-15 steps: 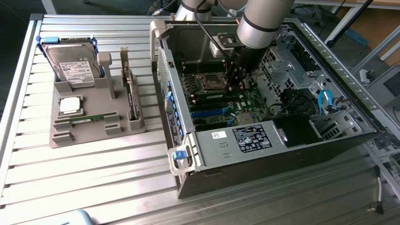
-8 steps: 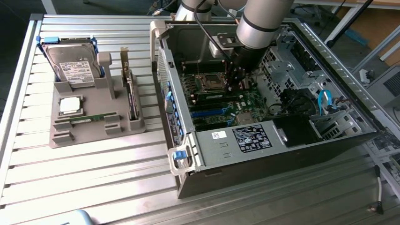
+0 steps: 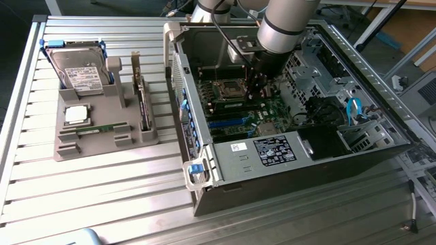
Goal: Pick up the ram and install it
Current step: 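Insert the ram into the slot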
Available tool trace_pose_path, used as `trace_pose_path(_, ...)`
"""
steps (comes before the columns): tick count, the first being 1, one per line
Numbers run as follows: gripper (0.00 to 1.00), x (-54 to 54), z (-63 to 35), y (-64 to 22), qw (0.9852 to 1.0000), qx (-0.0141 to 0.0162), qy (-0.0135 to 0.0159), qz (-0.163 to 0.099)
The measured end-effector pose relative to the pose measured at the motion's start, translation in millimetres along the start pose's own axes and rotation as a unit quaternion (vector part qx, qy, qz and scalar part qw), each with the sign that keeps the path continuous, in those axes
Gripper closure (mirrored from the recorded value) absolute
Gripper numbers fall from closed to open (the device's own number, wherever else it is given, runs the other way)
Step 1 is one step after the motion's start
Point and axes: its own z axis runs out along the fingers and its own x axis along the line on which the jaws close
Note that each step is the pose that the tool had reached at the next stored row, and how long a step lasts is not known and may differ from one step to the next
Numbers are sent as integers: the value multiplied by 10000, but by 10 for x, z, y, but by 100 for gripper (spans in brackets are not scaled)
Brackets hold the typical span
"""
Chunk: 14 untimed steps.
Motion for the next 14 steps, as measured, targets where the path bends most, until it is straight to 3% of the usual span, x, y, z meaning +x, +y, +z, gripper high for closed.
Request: trace_pose_path(14, 88, 1, 15, 0, 10000, 0, 0, 0)
